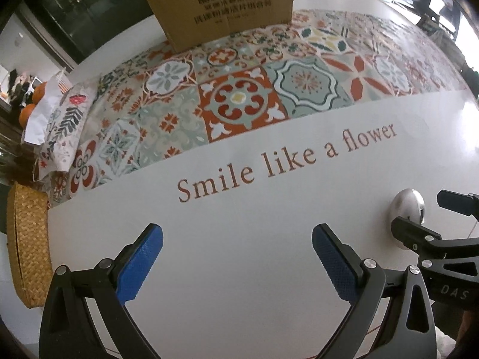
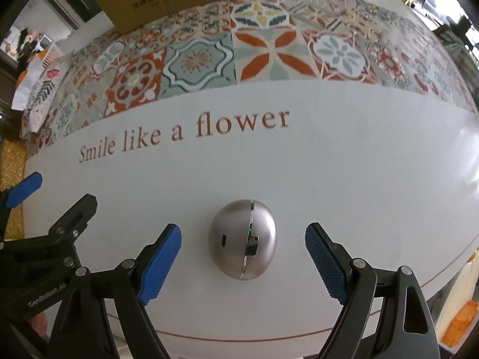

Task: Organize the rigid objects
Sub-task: 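Move right tool down toward silver round speaker on the table, then close right gripper on the silver speaker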

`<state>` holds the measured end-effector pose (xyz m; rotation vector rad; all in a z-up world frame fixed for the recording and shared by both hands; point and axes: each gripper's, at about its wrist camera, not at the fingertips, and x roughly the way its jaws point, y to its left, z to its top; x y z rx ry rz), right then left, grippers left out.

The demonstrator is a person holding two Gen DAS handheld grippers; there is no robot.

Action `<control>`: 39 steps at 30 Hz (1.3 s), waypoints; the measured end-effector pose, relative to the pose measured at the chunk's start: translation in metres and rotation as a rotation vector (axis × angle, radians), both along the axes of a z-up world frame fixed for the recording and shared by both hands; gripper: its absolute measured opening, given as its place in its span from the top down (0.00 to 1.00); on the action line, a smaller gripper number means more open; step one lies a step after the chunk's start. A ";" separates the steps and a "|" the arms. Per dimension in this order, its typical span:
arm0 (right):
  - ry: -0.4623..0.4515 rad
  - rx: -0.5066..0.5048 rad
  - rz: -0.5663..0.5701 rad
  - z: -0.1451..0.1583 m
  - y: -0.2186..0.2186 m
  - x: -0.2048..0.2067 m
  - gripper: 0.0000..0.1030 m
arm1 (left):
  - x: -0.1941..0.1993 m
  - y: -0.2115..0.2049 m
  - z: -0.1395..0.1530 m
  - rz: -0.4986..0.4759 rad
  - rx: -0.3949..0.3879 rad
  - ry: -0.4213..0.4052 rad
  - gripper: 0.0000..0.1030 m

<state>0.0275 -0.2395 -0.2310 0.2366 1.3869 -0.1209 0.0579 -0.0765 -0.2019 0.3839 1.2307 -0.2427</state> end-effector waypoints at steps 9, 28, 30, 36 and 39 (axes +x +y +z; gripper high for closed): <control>0.036 0.010 -0.034 -0.017 -0.005 -0.001 0.20 | 0.001 -0.003 -0.014 -0.012 0.023 0.034 0.01; 0.050 0.024 -0.032 -0.031 0.000 0.000 0.47 | 0.005 -0.007 -0.018 -0.024 0.035 0.041 0.01; 0.050 0.027 -0.032 -0.030 -0.003 0.000 0.47 | 0.005 -0.008 -0.017 -0.026 0.035 0.038 0.01; 0.033 0.020 -0.020 -0.020 -0.004 -0.001 0.47 | 0.004 -0.009 -0.014 -0.021 0.028 0.023 0.01; 0.020 0.014 -0.006 -0.012 -0.004 0.000 0.47 | 0.004 -0.008 -0.010 -0.012 0.025 0.010 0.01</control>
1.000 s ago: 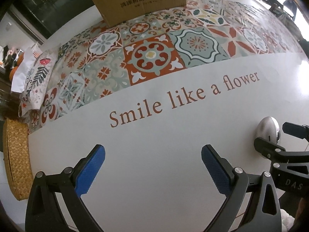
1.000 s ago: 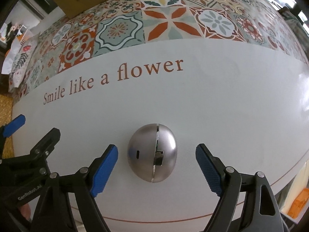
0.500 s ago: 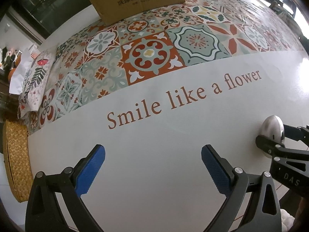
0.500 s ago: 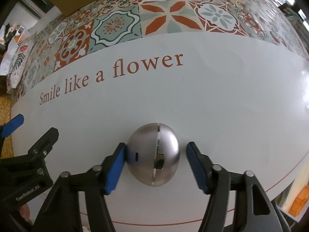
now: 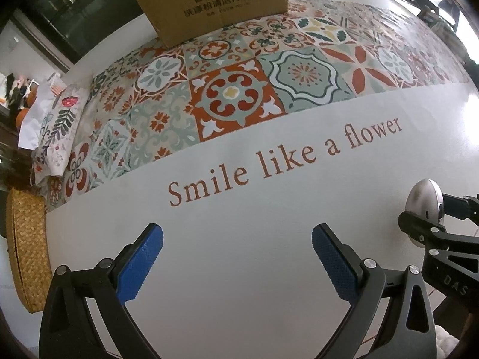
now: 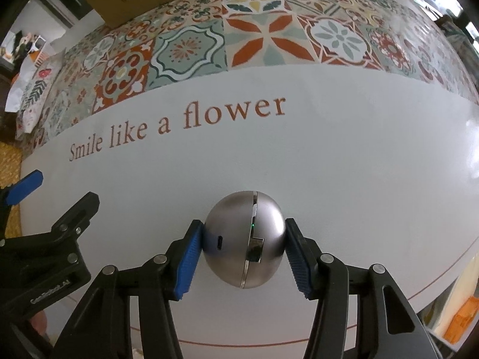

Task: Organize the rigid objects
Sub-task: 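Close right gripper on the silver speaker, then lift and carry silver speaker with right tool over the box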

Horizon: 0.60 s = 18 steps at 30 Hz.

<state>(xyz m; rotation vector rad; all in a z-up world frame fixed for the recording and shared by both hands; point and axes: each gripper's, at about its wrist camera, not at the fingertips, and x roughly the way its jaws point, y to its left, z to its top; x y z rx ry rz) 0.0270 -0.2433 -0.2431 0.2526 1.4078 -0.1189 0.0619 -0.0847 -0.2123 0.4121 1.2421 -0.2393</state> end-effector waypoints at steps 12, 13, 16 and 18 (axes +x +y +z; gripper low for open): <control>-0.086 -0.005 0.051 0.027 0.007 0.018 0.47 | 0.012 0.012 0.022 0.063 -0.026 -0.069 0.01; -0.098 -0.005 0.054 0.031 0.007 0.020 0.47 | 0.013 0.014 0.024 0.072 -0.031 -0.075 0.01; -0.125 -0.007 0.063 0.036 0.010 0.027 0.47 | 0.016 0.017 0.031 0.088 -0.037 -0.097 0.01; -0.141 -0.010 0.073 0.040 0.012 0.032 0.47 | 0.017 0.020 0.036 0.099 -0.044 -0.112 0.01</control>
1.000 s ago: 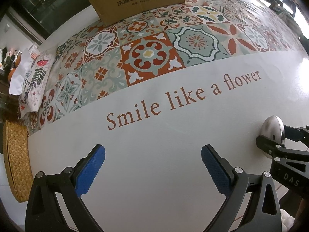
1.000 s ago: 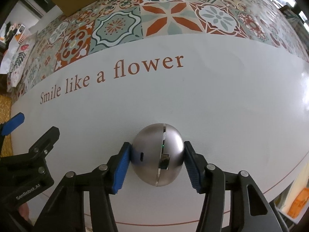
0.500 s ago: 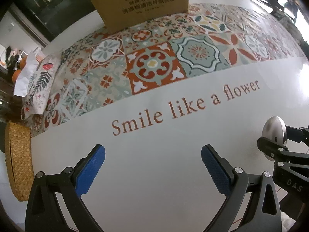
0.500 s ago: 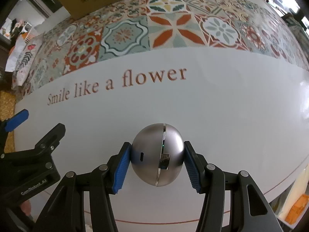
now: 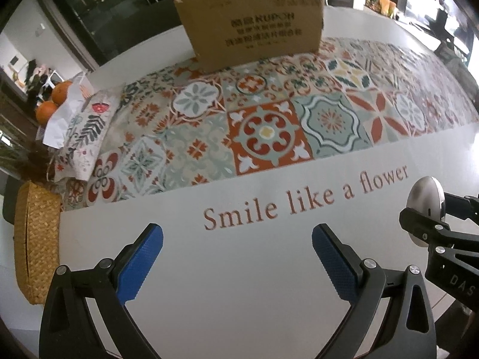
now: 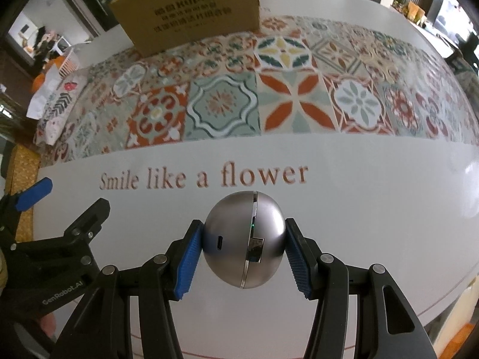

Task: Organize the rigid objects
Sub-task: 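Lift and carry silver speaker with right tool over the box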

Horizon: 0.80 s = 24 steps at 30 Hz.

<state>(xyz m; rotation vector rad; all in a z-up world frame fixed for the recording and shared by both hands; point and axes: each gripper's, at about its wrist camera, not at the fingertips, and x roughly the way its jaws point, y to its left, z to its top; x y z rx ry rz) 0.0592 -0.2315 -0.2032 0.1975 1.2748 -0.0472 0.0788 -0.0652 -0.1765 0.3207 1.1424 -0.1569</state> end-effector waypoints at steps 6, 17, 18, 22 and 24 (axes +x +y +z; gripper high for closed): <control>-0.067 -0.008 0.024 0.019 0.007 0.014 0.47 | 0.009 0.007 0.018 0.036 -0.016 -0.052 0.01; -0.188 -0.015 0.061 0.054 0.018 0.034 0.47 | 0.027 0.019 0.047 0.097 -0.048 -0.133 0.01; -0.196 -0.012 0.062 0.056 0.018 0.036 0.47 | 0.028 0.020 0.050 0.102 -0.049 -0.140 0.01; -0.236 -0.018 0.075 0.066 0.022 0.046 0.47 | 0.034 0.025 0.059 0.121 -0.051 -0.174 0.00; -0.259 -0.021 0.078 0.072 0.024 0.051 0.47 | 0.038 0.027 0.064 0.131 -0.054 -0.190 0.00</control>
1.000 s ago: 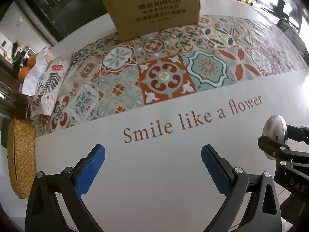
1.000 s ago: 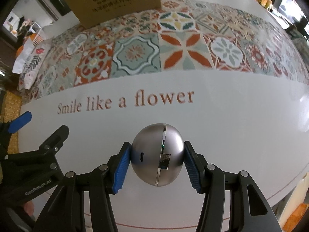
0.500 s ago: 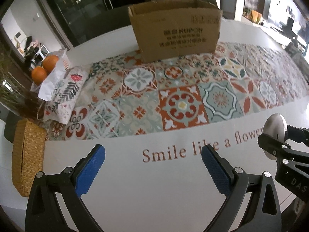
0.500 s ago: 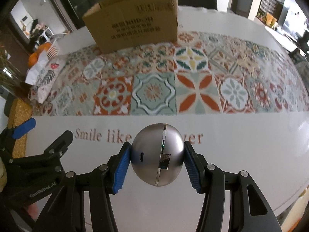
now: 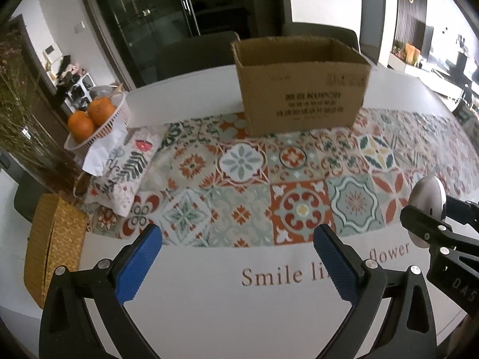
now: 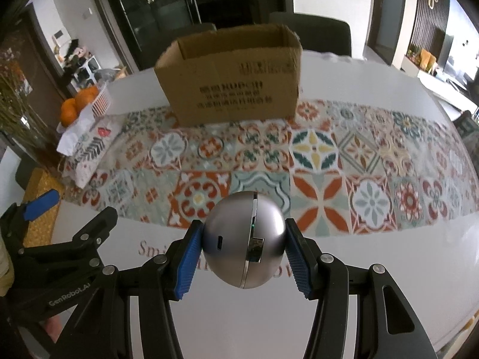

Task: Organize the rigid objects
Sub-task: 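Lift and carry silver speaker with right tool over the box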

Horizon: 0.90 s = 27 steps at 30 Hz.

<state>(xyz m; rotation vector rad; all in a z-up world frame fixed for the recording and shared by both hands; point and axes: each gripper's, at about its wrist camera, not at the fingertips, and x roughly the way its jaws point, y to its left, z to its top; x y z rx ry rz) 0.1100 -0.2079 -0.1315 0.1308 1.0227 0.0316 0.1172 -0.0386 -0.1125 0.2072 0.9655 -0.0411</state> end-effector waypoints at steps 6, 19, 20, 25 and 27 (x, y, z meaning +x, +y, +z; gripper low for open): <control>-0.059 -0.013 0.013 0.015 0.003 0.015 0.47 | 0.012 0.002 0.013 0.018 -0.004 -0.048 0.00; -0.170 -0.039 0.025 0.047 0.003 0.050 0.47 | 0.045 0.004 0.042 0.052 -0.017 -0.142 0.00; -0.177 -0.041 0.026 0.049 0.003 0.053 0.47 | 0.048 0.004 0.045 0.056 -0.018 -0.150 0.00; -0.213 -0.039 0.026 0.063 0.002 0.067 0.47 | 0.062 0.002 0.061 0.060 -0.028 -0.195 0.00; -0.226 -0.045 0.027 0.069 0.002 0.073 0.47 | 0.068 0.001 0.065 0.063 -0.025 -0.210 0.00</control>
